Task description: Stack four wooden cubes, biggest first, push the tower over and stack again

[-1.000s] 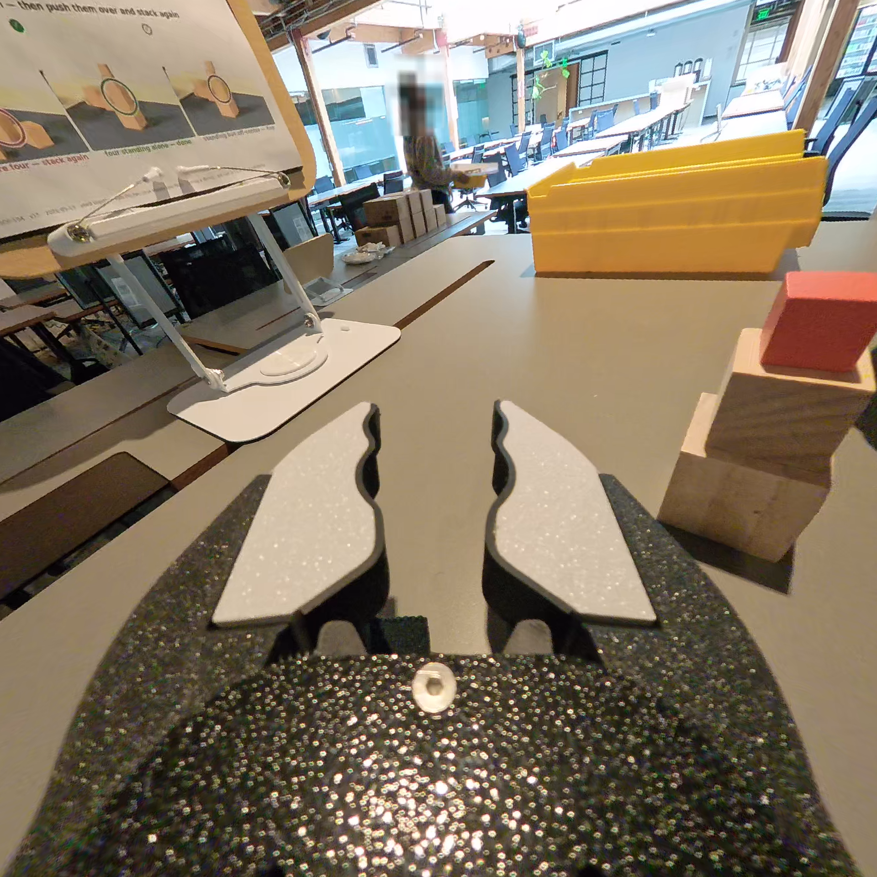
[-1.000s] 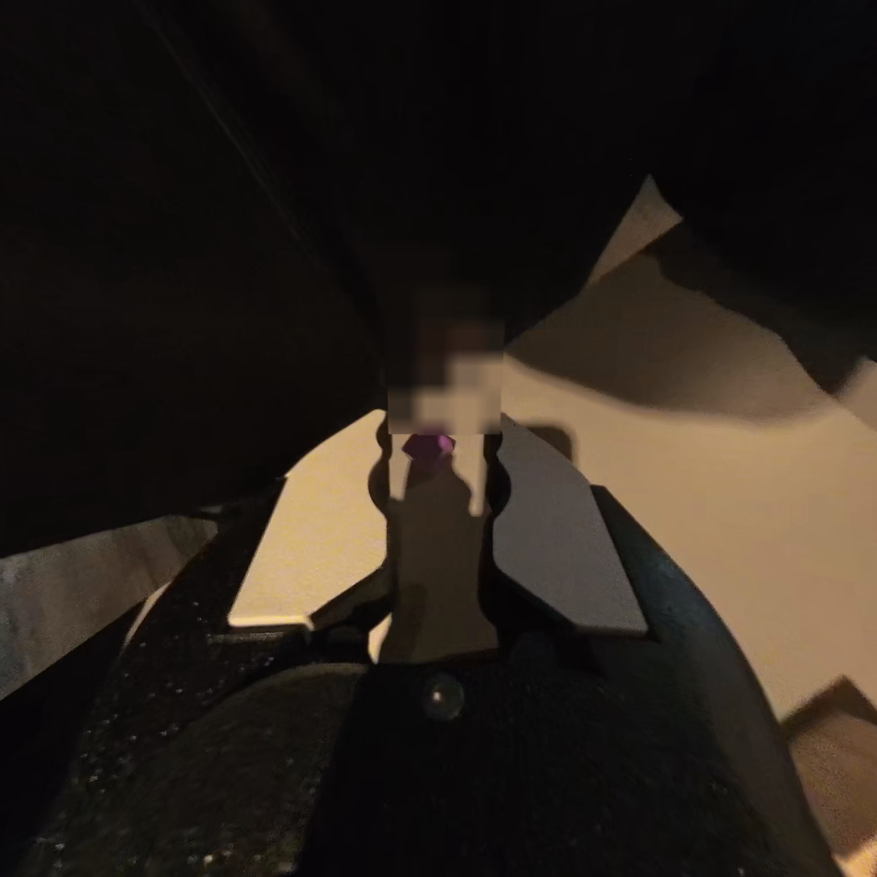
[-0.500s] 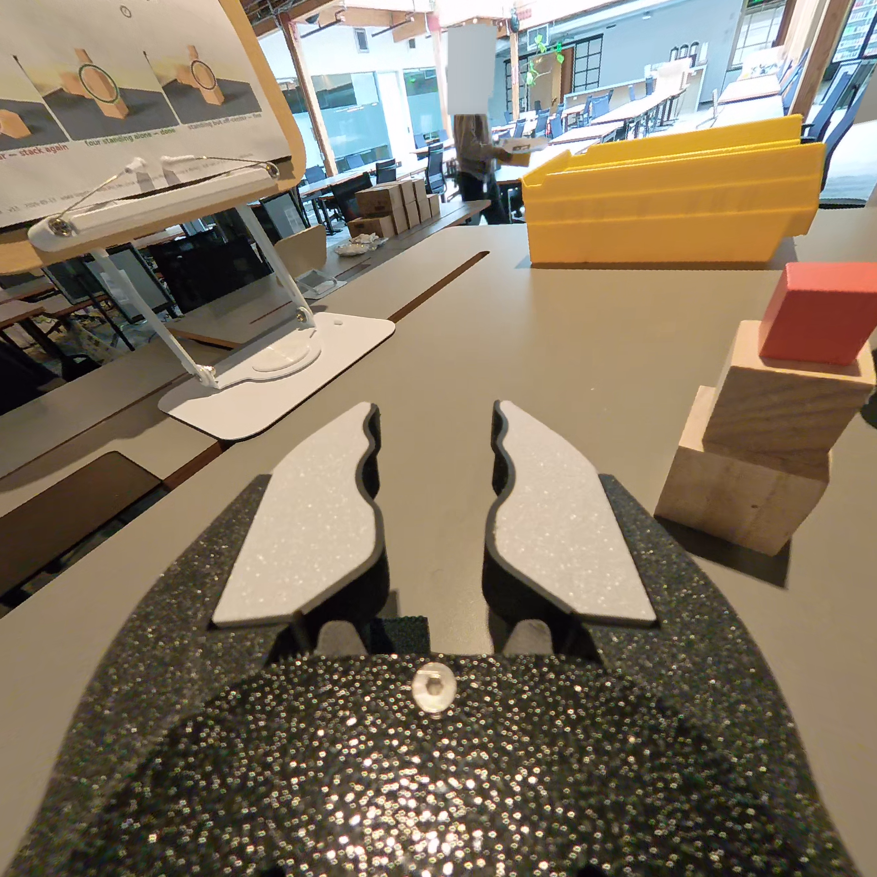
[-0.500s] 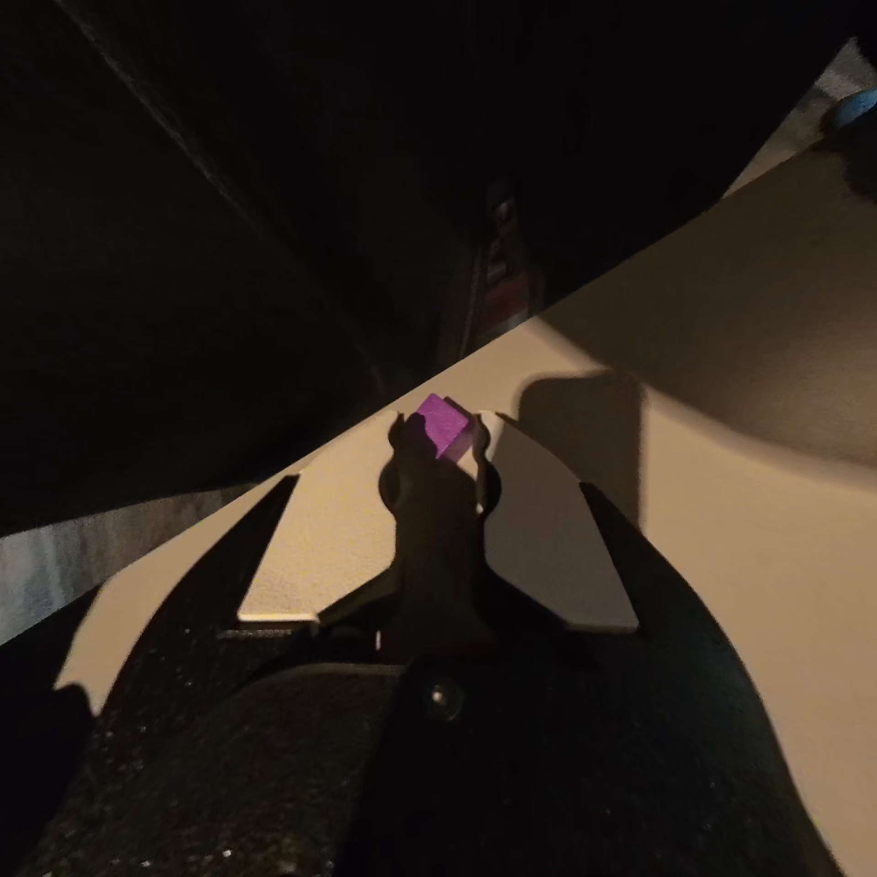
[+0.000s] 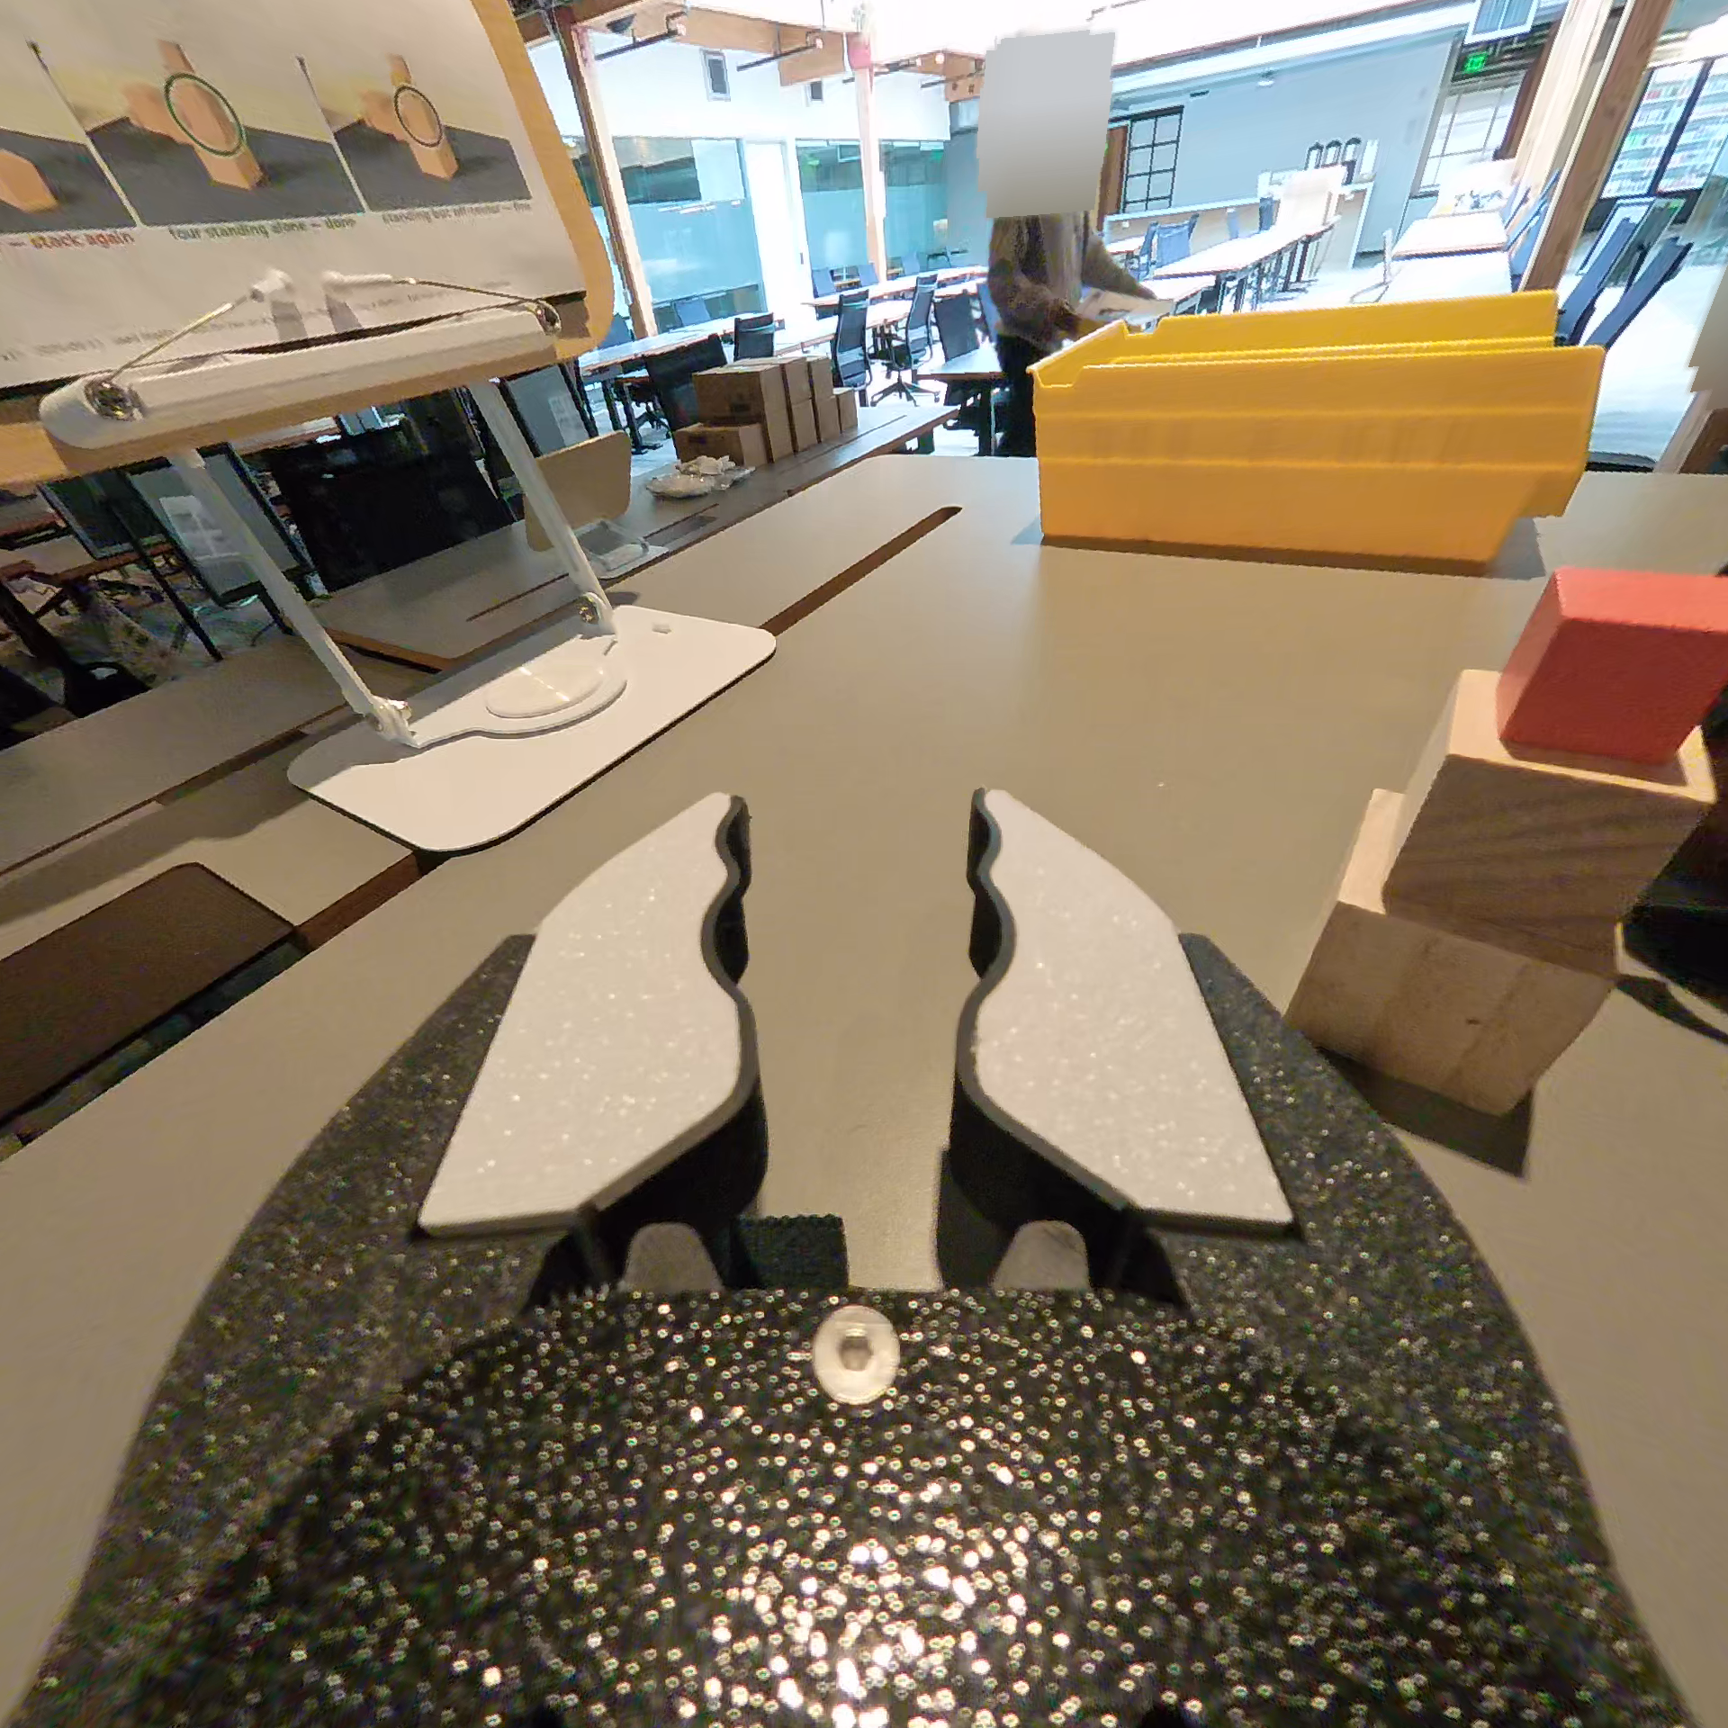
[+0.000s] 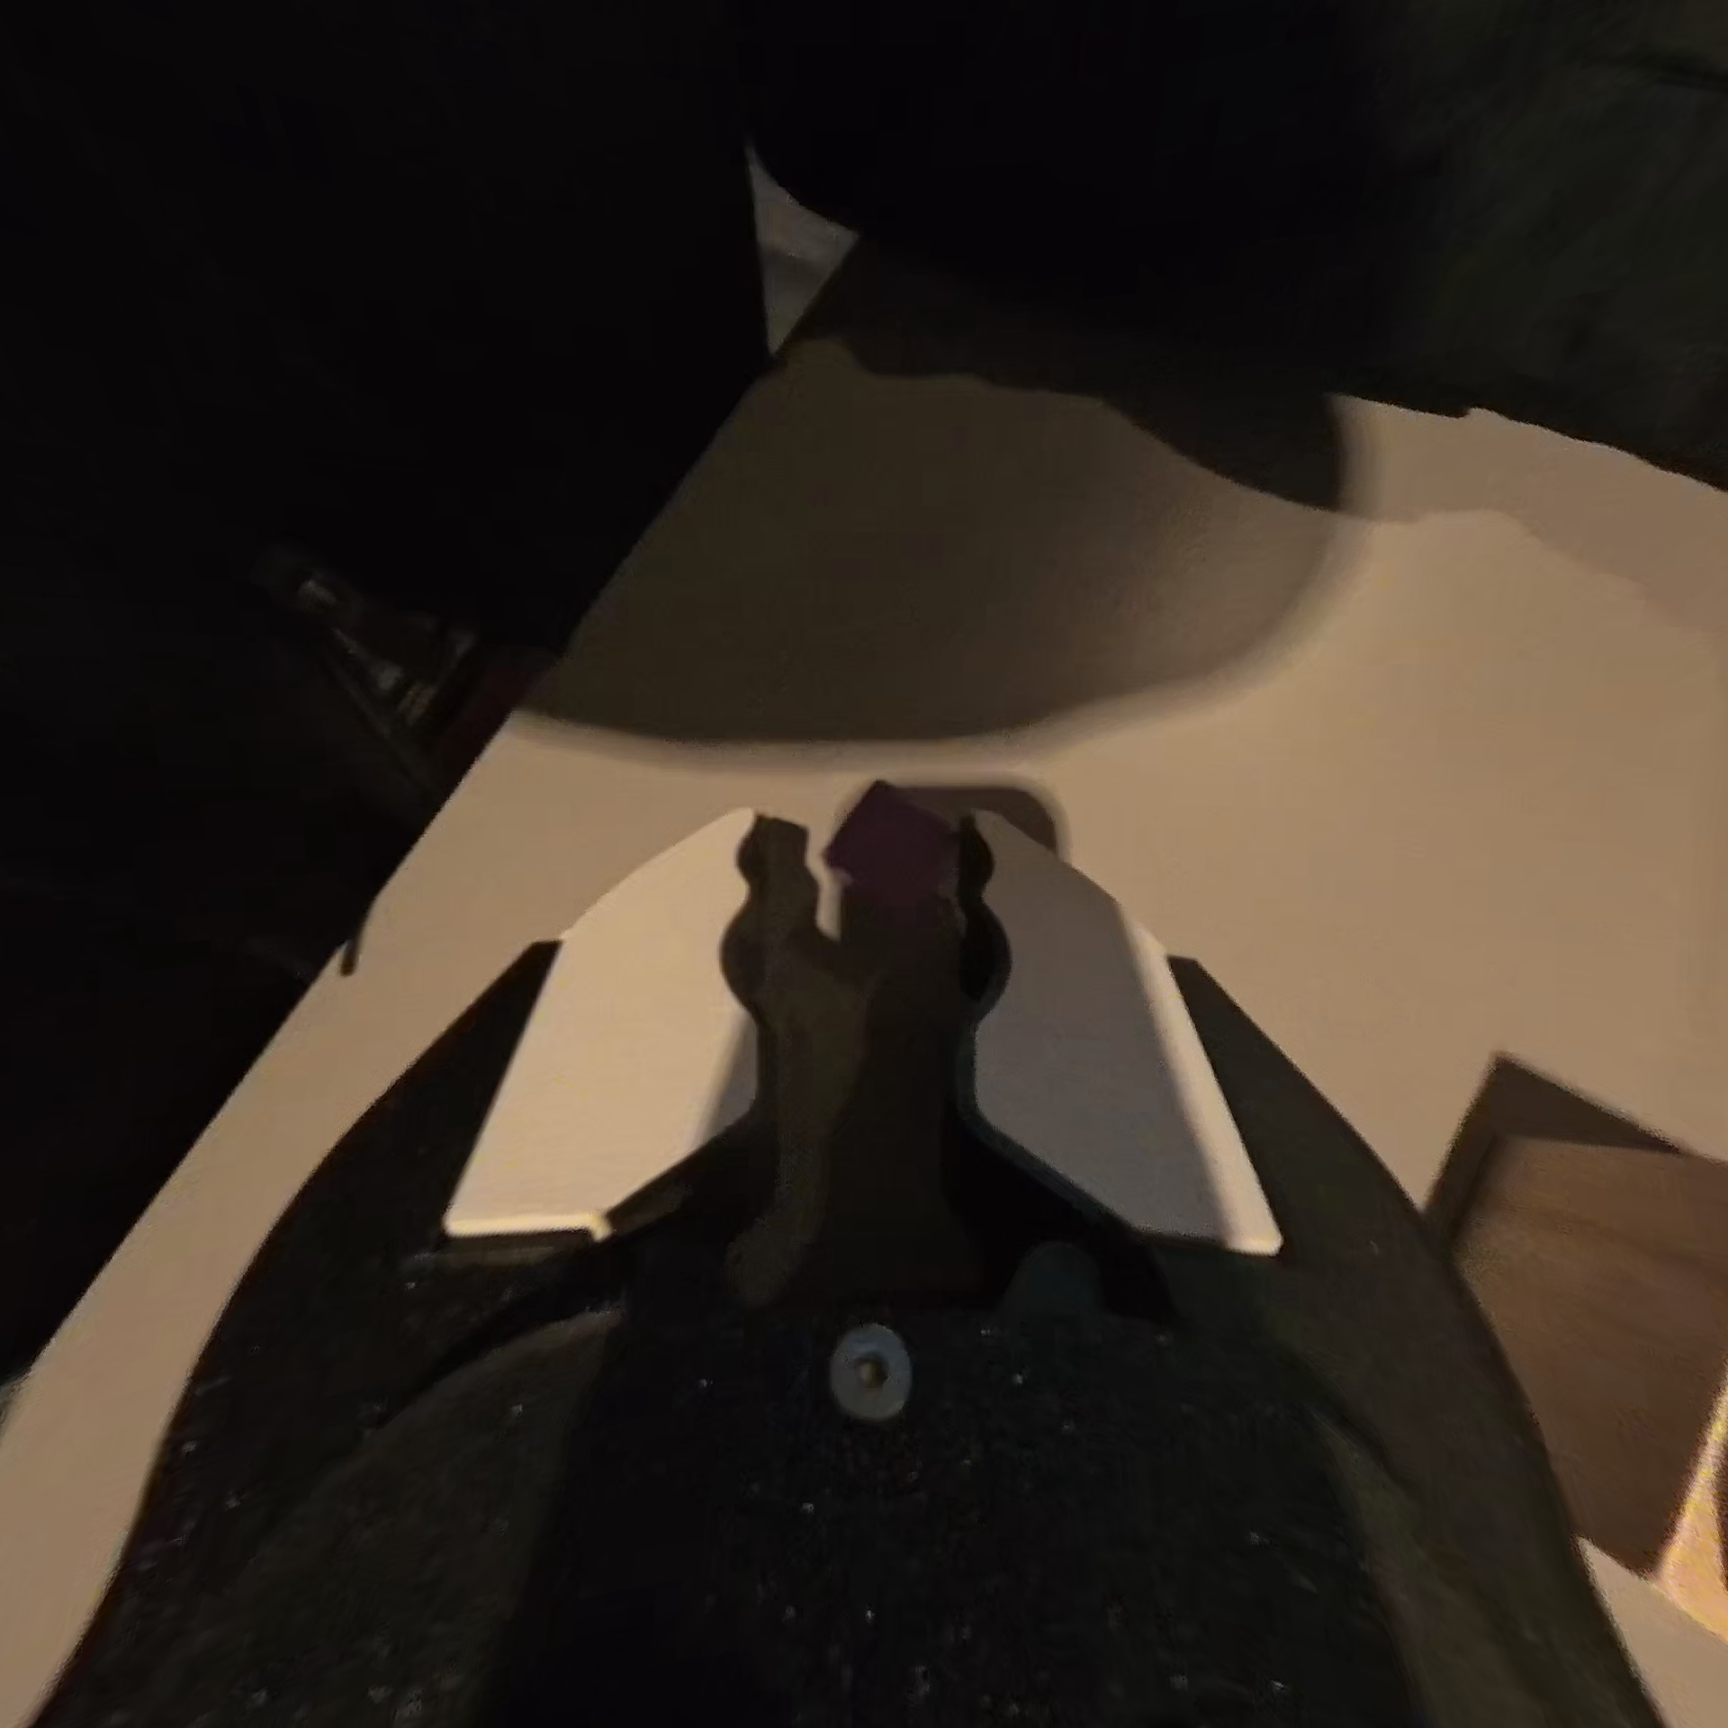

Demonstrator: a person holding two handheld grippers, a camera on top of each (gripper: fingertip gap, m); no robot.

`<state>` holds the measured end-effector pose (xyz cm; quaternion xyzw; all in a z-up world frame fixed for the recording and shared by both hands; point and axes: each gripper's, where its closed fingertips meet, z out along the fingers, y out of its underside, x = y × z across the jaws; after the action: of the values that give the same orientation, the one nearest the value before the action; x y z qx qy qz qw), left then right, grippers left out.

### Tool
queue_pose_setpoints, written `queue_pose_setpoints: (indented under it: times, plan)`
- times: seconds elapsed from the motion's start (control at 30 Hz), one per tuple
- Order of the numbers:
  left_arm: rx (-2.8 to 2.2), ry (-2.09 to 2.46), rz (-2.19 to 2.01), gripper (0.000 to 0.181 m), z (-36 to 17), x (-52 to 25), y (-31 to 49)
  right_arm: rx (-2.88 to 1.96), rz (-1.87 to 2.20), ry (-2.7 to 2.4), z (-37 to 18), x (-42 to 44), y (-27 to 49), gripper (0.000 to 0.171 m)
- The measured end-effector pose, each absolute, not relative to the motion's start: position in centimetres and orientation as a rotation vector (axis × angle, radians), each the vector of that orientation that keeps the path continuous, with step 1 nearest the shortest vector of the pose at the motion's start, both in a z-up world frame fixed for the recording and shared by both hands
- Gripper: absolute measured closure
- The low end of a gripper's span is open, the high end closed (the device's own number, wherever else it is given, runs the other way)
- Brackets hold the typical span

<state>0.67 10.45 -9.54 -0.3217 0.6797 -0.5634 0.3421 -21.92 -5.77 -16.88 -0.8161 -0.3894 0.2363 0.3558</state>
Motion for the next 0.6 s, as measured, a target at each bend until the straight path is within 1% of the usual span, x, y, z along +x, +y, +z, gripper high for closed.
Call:
queue_pose_setpoints:
  times: [0.03,0.1,0.17,0.23,0.3,0.33,0.43,0.47,0.6]
  plan:
    - [-0.838,1.768,-1.466,0.137,-9.6,0.7,10.5,-2.088,0.654,-1.024,-16.7,-22.1,-6.2,0.123]
    - [-0.837,1.771,-1.466,0.137,-9.6,0.7,10.4,-2.045,0.71,-1.045,-16.2,-22.2,-6.7,0.118]
    - [-0.838,1.775,-1.465,0.137,-9.6,0.7,10.4,-2.055,0.713,-1.033,-16.3,-22.0,-6.6,0.117]
    - [-0.839,1.776,-1.465,0.137,-9.6,0.7,10.4,-2.111,0.638,-1.01,-17.0,-21.5,-5.9,0.12]
    - [-0.839,1.779,-1.462,0.137,-9.7,0.7,10.4,-2.157,0.566,-1.024,-17.8,-21.4,-5.6,0.119]
    - [-0.839,1.782,-1.459,0.137,-9.7,0.7,10.4,-2.17,0.528,-1.047,-18.2,-21.4,-5.7,0.12]
    - [-0.837,1.785,-1.454,0.138,-9.8,0.7,10.3,-2.171,0.43,-1.056,-18.5,-20.9,-5.2,0.144]
    - [-0.836,1.786,-1.452,0.138,-9.8,0.7,10.3,-2.176,0.422,-1.043,-18.5,-20.6,-5.0,0.148]
    - [-0.833,1.788,-1.449,0.138,-9.8,0.7,10.3,-2.196,0.399,-0.988,-18.5,-19.3,-4.4,0.147]
